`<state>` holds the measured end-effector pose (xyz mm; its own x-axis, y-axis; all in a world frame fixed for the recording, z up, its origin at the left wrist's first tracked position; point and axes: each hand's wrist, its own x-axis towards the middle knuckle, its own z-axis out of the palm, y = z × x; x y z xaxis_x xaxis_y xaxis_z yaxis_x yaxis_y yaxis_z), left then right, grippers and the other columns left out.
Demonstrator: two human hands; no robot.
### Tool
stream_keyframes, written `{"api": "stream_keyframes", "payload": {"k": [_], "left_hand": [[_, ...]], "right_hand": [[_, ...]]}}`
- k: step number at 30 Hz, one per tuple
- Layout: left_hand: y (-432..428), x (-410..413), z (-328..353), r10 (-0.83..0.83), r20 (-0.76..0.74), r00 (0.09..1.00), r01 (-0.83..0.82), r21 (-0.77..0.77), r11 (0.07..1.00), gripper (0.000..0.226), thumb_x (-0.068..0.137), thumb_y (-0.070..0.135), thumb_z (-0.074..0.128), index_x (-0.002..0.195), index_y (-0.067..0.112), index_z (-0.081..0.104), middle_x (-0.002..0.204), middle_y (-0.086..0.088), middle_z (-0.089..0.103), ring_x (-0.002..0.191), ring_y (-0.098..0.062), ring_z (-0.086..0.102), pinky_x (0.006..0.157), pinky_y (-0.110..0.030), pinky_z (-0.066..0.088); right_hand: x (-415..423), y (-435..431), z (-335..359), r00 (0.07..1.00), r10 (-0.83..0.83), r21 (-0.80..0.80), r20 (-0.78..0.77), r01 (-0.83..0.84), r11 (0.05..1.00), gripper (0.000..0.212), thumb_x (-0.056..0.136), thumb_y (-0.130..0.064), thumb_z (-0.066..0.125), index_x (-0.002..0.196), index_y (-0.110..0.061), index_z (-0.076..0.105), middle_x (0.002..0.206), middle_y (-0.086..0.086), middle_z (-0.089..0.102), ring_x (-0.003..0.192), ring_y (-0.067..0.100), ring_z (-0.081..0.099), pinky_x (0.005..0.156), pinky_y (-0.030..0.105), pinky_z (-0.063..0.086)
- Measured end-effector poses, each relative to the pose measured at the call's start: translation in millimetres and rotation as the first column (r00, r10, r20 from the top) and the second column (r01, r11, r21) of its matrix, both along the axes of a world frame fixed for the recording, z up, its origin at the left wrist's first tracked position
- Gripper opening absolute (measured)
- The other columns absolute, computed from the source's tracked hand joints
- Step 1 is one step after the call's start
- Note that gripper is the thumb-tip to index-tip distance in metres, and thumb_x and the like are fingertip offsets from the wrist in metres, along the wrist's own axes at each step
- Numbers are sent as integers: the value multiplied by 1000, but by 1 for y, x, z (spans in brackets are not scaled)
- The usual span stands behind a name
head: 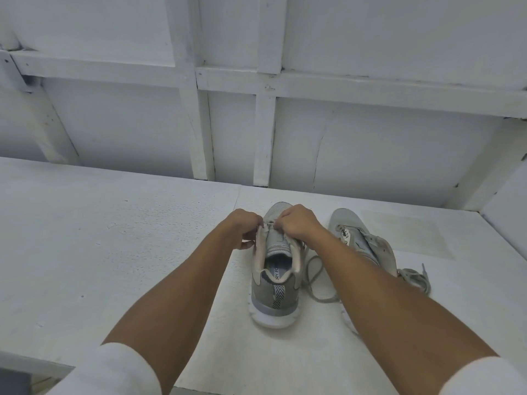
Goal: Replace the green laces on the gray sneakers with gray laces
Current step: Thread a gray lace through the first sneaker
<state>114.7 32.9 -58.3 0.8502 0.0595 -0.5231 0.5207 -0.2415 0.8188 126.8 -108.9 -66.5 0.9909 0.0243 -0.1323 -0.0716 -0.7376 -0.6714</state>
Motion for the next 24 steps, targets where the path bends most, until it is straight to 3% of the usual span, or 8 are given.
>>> {"api": "stream_keyframes", "payload": {"k": [7, 11, 17, 22, 24], "left_hand": [[0, 0, 0, -3, -12, 1000, 3, -8, 1000, 11, 89, 4, 53, 80, 8, 58, 66, -4, 53, 57, -14, 47, 59, -26, 41], [0, -1, 0, 8, -4, 1000, -8, -15, 1000, 13, 89, 6, 53, 77, 9, 57, 64, -4, 53, 55, -14, 47, 59, -25, 41], [-4, -1, -5, 13, 69, 998, -14, 17, 1000, 10, 85, 17, 56, 78, 11, 55, 72, -5, 56, 59, -15, 49, 59, -24, 40], [-7, 2, -11, 9, 89, 996, -14, 53, 998, 33, 92, 12, 57, 59, 13, 52, 60, -3, 47, 51, -13, 37, 50, -22, 29], [-7, 3, -10, 15, 114, 993, -18, 21, 1000, 33, 94, 8, 53, 62, 12, 51, 58, -2, 49, 50, -13, 40, 49, -23, 29]], "right_hand": [[-1, 2, 0, 1000, 4, -50, 6, -4, 999, 17, 80, -13, 64, 86, -3, 76, 87, 9, 70, 95, 27, 62, 70, 26, 45], [1, 5, -1, 999, 29, -125, 24, -26, 992, 20, 82, -13, 61, 90, -1, 75, 94, 11, 72, 96, 28, 61, 78, 31, 48], [4, 10, -3, 997, 52, -186, 48, -43, 982, 19, 88, -22, 61, 94, -13, 76, 104, 6, 71, 102, 26, 60, 86, 32, 50], [4, 15, -2, 999, 33, -248, 37, -22, 969, 22, 88, -25, 57, 102, -15, 72, 111, 8, 68, 100, 27, 60, 80, 31, 50], [-1, 15, 3, 998, 13, -271, 55, 3, 963, 23, 87, -25, 57, 104, -17, 70, 111, 6, 67, 101, 28, 60, 81, 31, 49]]}}
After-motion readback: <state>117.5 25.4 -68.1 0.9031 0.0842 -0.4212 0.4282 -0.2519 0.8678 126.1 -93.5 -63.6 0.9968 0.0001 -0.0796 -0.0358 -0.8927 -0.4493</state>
